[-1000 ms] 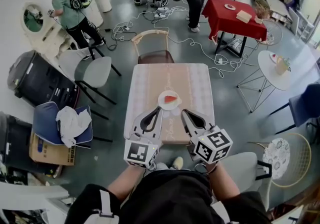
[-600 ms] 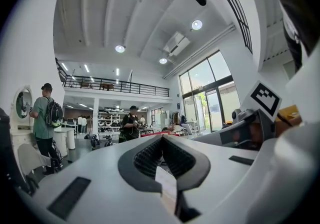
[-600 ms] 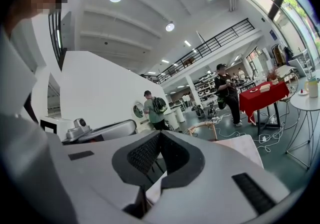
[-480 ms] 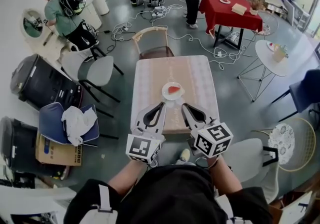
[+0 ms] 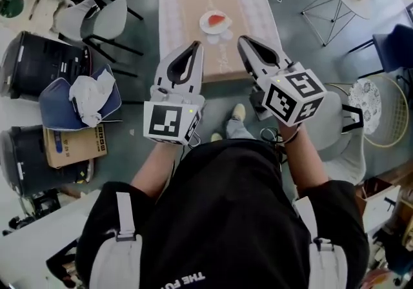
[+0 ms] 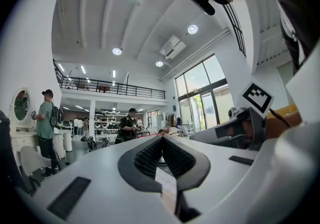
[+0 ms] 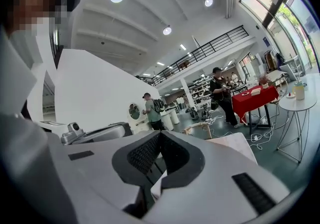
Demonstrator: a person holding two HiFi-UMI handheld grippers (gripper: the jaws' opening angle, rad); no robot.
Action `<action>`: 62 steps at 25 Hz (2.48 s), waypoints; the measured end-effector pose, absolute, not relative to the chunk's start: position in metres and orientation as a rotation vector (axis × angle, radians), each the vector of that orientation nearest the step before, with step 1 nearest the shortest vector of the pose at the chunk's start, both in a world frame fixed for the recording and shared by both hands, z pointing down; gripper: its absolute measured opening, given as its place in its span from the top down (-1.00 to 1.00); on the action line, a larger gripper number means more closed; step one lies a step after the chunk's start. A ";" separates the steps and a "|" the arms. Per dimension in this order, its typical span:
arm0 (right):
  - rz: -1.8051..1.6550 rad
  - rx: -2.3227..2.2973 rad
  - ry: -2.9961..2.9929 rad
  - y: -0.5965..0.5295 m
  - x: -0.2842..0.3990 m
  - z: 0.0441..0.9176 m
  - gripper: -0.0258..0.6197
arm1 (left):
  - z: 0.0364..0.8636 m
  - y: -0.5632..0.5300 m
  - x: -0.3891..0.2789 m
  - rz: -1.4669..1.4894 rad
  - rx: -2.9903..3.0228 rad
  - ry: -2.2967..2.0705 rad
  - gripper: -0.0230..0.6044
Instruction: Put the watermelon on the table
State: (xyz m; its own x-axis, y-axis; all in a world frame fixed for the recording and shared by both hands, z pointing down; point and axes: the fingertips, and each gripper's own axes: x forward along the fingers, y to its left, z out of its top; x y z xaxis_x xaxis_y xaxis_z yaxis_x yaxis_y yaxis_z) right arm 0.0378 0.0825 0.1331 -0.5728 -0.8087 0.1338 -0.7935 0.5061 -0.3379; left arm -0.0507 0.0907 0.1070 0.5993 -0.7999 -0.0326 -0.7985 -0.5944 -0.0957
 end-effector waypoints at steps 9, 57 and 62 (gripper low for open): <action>-0.573 -1.502 2.682 0.109 0.030 0.140 0.88 | 0.114 0.116 -0.078 0.001 -2.724 1.391 0.90; -0.578 -1.474 2.810 0.137 0.055 0.153 0.88 | 0.116 0.146 -0.068 -0.033 -2.677 1.521 0.90; -0.570 -1.467 2.809 0.140 0.055 0.150 0.88 | 0.114 0.149 -0.067 -0.034 -2.669 1.519 0.90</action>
State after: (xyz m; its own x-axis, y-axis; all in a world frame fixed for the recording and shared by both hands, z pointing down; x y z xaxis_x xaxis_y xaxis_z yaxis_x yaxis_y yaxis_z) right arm 0.0552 0.1398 0.1501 -0.5823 -0.7800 0.2294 -0.8077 0.5227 -0.2729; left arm -0.0665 0.1494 0.1135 0.5112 -0.8593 -0.0156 -0.8578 -0.5090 -0.0720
